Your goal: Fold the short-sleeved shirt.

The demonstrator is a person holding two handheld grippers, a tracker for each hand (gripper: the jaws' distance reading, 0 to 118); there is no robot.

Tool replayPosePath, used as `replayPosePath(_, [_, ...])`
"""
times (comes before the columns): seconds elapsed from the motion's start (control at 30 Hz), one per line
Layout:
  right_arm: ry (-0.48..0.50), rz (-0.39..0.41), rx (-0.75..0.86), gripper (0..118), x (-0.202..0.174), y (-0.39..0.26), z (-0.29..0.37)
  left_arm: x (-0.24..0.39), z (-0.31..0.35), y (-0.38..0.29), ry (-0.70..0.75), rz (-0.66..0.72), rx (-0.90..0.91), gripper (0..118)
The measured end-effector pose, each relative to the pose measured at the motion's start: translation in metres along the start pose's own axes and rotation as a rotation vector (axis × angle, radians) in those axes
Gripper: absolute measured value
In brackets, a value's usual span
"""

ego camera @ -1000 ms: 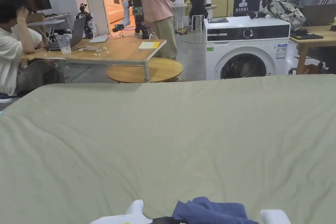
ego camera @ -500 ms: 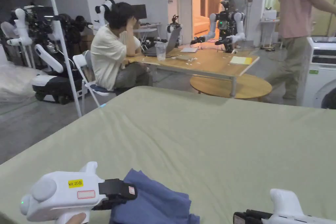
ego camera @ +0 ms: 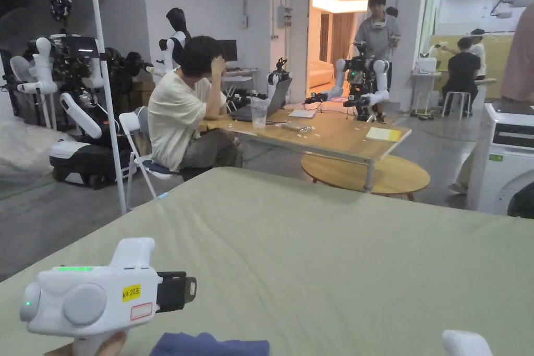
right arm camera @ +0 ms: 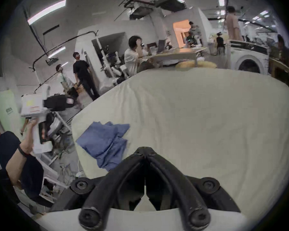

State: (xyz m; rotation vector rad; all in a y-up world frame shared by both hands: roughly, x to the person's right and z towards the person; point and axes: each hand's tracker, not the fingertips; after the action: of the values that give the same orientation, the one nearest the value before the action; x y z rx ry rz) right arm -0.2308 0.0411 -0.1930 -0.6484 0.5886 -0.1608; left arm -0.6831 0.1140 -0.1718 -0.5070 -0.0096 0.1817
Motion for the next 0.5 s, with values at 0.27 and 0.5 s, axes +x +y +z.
replayPosePath(0.27, [-0.254,0.059,0.267,0,0.048,-0.004,0.14,0.165,0.065,0.004,-0.141,-0.229,0.317,47])
replayPosePath(0.5, [-0.542,0.124,0.398,0,0.081,-0.019,0.227,0.258,0.069,-0.021,-0.266,-0.233,0.457,6])
